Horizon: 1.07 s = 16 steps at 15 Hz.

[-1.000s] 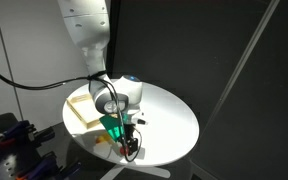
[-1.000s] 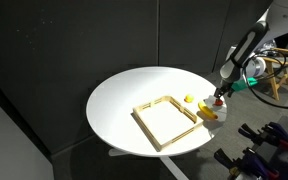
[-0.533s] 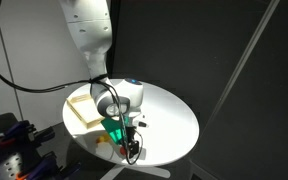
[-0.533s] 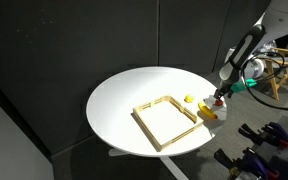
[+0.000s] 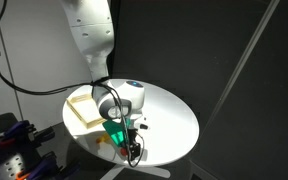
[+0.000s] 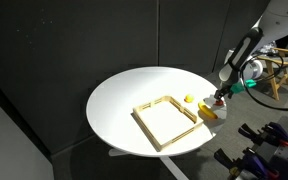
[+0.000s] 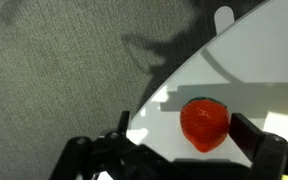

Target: Put the red fruit in the crate

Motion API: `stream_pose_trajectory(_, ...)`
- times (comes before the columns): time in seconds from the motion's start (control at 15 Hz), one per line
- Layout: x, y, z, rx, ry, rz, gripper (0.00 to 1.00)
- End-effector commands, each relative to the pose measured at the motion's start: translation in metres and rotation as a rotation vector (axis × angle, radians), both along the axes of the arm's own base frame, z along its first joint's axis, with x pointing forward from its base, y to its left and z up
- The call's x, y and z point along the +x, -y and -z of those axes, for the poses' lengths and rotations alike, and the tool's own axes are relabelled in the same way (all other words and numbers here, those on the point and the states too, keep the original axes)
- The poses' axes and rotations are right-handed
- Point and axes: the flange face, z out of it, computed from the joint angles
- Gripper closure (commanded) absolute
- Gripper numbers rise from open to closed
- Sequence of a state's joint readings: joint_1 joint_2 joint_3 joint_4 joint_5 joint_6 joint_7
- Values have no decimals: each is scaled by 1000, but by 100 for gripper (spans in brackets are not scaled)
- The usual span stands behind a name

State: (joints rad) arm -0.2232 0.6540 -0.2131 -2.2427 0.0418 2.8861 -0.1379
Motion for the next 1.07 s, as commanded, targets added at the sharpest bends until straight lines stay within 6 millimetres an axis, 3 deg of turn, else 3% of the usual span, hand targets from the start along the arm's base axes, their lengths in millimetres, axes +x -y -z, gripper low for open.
stream_pose_trajectory(0.0, 5, 4, 2, -28, -4, 9, 27)
stream_pose_trajectory(0.13, 5, 4, 3, -33, -8, 11, 34)
stream_pose_trajectory(0.47, 4, 3, -4, -58, -23, 31, 75)
stream_pose_trajectory(1.0, 7, -1, -46, -118, -44, 46, 76)
